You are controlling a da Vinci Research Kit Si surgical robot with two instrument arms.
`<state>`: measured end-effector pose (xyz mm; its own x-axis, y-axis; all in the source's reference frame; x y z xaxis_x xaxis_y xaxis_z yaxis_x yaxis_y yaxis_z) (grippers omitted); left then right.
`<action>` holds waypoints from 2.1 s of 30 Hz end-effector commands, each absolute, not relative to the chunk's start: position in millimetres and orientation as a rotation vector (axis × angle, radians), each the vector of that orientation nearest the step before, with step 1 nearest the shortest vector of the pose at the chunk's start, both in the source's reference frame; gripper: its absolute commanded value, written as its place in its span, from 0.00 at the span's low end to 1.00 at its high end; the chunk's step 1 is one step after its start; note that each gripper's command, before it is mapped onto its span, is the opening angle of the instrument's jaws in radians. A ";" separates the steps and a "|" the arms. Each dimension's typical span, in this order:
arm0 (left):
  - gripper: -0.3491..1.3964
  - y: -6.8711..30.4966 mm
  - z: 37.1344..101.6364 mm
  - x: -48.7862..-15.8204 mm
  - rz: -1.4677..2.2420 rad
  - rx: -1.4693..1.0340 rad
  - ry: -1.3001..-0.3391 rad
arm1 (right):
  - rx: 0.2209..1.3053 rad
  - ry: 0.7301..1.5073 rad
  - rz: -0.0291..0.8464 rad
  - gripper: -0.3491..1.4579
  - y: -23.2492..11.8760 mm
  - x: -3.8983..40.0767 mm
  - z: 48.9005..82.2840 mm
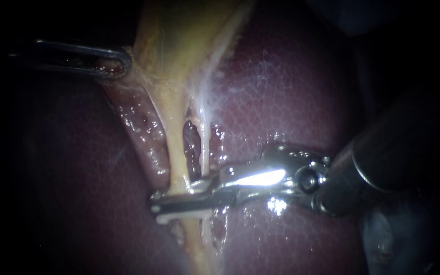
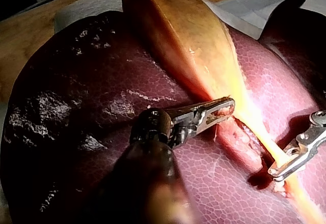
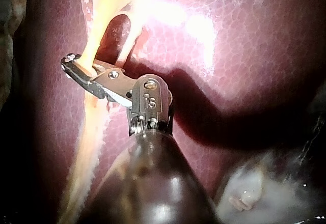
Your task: Going back second clip left tube
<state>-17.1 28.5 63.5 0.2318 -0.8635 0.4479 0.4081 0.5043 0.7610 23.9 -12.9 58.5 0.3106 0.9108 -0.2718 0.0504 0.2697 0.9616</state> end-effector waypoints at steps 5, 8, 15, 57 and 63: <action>0.00 28.5 63.5 -17.1 -0.938 0.556 -0.982 | 1.101 1.127 0.723 0.32 -12.8 24.3 58.7; 0.00 28.5 63.5 -17.1 -0.938 0.556 -0.982 | 1.049 1.158 0.679 0.43 -12.8 24.6 59.0; 0.00 28.5 63.5 -17.1 -0.938 0.556 -0.982 | 0.844 1.161 0.462 0.45 -13.1 23.3 60.3; 0.00 25.8 67.3 -20.6 -0.925 0.543 -0.988 | 0.408 1.149 0.221 0.47 -6.1 8.6 52.0; 0.00 25.6 69.2 -21.8 -0.913 0.547 -0.982 | 0.408 1.150 0.220 0.47 -6.1 8.5 52.0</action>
<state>-21.9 25.6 69.2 0.2476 -0.8502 0.4646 0.3992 0.5265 0.7507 8.4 -6.2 52.0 0.3982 0.3737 -0.8377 0.0381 0.9057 0.4222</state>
